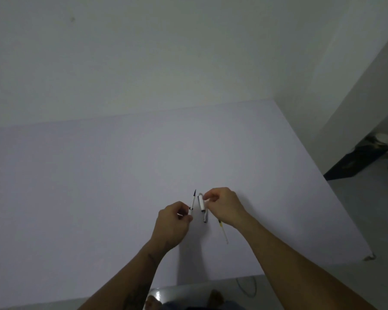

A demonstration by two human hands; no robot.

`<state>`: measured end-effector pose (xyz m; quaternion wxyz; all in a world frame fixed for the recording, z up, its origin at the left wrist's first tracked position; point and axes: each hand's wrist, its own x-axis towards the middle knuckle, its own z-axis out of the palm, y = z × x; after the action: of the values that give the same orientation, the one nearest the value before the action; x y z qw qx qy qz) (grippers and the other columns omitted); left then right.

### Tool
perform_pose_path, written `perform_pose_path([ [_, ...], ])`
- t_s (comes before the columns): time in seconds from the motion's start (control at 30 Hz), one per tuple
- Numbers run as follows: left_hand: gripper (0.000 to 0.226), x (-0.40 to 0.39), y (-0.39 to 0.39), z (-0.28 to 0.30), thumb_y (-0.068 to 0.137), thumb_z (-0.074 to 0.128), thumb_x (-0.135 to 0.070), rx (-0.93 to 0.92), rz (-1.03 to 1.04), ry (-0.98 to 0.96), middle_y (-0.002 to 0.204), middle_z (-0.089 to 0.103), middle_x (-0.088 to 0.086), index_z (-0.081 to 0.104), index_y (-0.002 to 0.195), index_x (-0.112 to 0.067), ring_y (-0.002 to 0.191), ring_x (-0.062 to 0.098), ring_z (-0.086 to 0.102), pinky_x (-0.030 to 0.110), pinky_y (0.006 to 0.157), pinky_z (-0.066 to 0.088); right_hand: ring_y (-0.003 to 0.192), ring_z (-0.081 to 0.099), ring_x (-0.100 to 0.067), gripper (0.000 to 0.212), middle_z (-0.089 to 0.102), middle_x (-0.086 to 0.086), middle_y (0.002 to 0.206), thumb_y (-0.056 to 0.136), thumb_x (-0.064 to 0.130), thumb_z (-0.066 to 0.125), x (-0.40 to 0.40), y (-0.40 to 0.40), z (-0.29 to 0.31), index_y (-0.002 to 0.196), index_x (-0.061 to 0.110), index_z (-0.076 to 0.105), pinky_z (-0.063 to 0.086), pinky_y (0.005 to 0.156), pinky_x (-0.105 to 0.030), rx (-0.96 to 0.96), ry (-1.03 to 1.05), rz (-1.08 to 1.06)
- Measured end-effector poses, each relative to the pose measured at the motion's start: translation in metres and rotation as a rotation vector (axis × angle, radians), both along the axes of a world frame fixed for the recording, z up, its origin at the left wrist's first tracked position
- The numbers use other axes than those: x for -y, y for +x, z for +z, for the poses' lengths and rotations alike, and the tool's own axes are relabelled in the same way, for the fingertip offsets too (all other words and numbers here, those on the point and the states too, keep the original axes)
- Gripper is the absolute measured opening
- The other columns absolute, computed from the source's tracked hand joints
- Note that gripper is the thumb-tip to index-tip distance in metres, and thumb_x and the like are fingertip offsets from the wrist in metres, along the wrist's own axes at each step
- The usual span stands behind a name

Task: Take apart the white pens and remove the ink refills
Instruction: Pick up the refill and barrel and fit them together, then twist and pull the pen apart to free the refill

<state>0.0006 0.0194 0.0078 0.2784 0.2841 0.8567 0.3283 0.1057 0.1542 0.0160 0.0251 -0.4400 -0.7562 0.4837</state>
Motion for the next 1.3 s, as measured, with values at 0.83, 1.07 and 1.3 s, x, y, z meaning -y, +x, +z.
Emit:
perform_pose_path([
  [0.83, 0.005, 0.064, -0.022, 0.007, 0.087, 0.065, -0.021, -0.117, 0.062, 0.09, 0.074, 0.066, -0.004, 0.062, 0.086, -0.024, 0.07, 0.019, 0.062, 0.041, 0.071, 0.058, 0.061, 0.069, -0.016, 0.017, 0.077, -0.001, 0.071, 0.083, 0.013, 0.062, 0.049, -0.033, 0.027, 0.071, 0.015, 0.074, 0.057, 0.065, -0.034, -0.235, -0.157, -0.267],
  [1.07, 0.006, 0.087, -0.042, 0.013, 0.087, 0.065, -0.021, -0.13, 0.046, 0.147, 0.075, 0.067, -0.003, 0.063, 0.087, -0.027, 0.07, 0.018, 0.062, 0.042, 0.071, 0.059, 0.063, 0.066, -0.01, 0.015, 0.077, 0.0, 0.078, 0.089, 0.01, 0.061, 0.084, -0.051, 0.055, 0.086, 0.013, 0.075, 0.048, 0.055, -0.02, -0.34, -0.164, -0.315],
  [1.3, 0.004, 0.109, -0.057, 0.016, 0.088, 0.065, -0.019, -0.14, -0.014, 0.206, 0.076, 0.066, -0.001, 0.064, 0.088, -0.023, 0.071, 0.018, 0.061, 0.038, 0.069, 0.058, 0.068, 0.068, -0.012, 0.014, 0.077, -0.002, 0.079, 0.088, 0.011, 0.063, 0.115, -0.061, 0.055, 0.09, 0.012, 0.077, 0.049, 0.059, -0.02, -0.265, -0.133, -0.276],
])
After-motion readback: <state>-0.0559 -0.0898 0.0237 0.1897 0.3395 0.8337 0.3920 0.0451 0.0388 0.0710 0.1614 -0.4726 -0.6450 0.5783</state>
